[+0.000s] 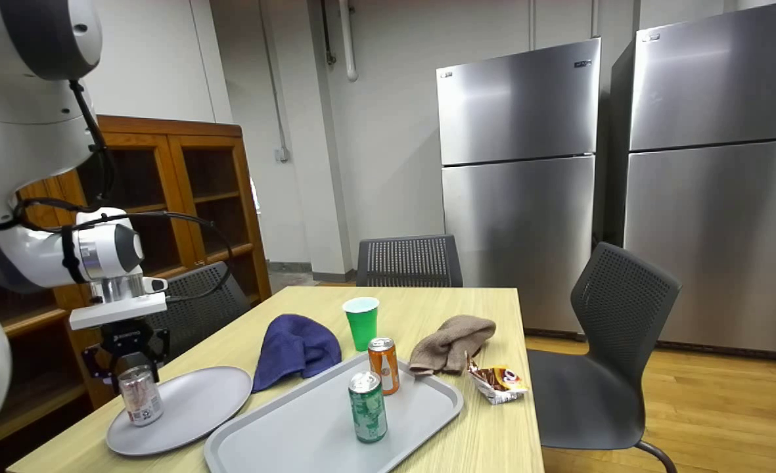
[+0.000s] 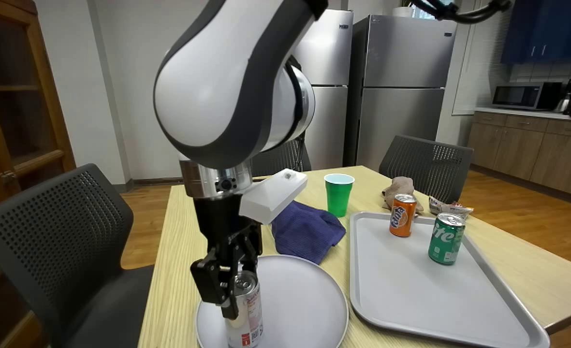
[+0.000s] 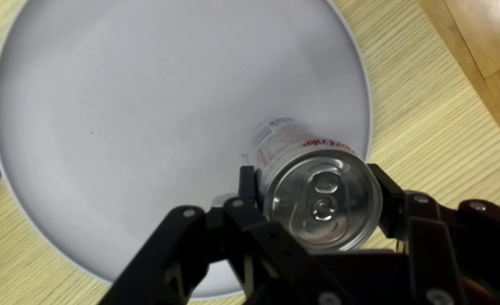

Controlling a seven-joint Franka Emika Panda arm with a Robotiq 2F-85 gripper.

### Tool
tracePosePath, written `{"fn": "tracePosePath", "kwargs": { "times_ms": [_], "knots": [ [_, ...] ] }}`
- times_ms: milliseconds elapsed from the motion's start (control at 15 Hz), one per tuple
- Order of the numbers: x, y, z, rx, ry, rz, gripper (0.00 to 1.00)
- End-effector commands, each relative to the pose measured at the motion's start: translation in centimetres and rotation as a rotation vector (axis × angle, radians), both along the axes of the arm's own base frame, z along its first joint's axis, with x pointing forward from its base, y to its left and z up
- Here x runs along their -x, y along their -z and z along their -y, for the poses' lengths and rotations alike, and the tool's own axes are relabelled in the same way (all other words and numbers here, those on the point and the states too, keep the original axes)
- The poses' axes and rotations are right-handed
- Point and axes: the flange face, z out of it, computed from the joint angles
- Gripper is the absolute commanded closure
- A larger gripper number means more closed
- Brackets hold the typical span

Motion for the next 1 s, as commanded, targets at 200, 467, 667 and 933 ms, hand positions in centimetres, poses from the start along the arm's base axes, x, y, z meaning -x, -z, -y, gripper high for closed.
{"fn": "tracePosePath", "kwargs": {
  "times_ms": [200,467,667,933],
  "knots": [
    [-3.1,-3.7,1.2,-0.017,0.078,0.069,0.61],
    [-4.9,-5.5,4.0,-0.014,0.17,0.102,0.61],
    [-6.2,-6.5,6.7,-0.006,0.245,0.127,0.61],
    [-7.2,-7.4,10.5,0.013,0.34,0.146,0.61]
  ]
}}
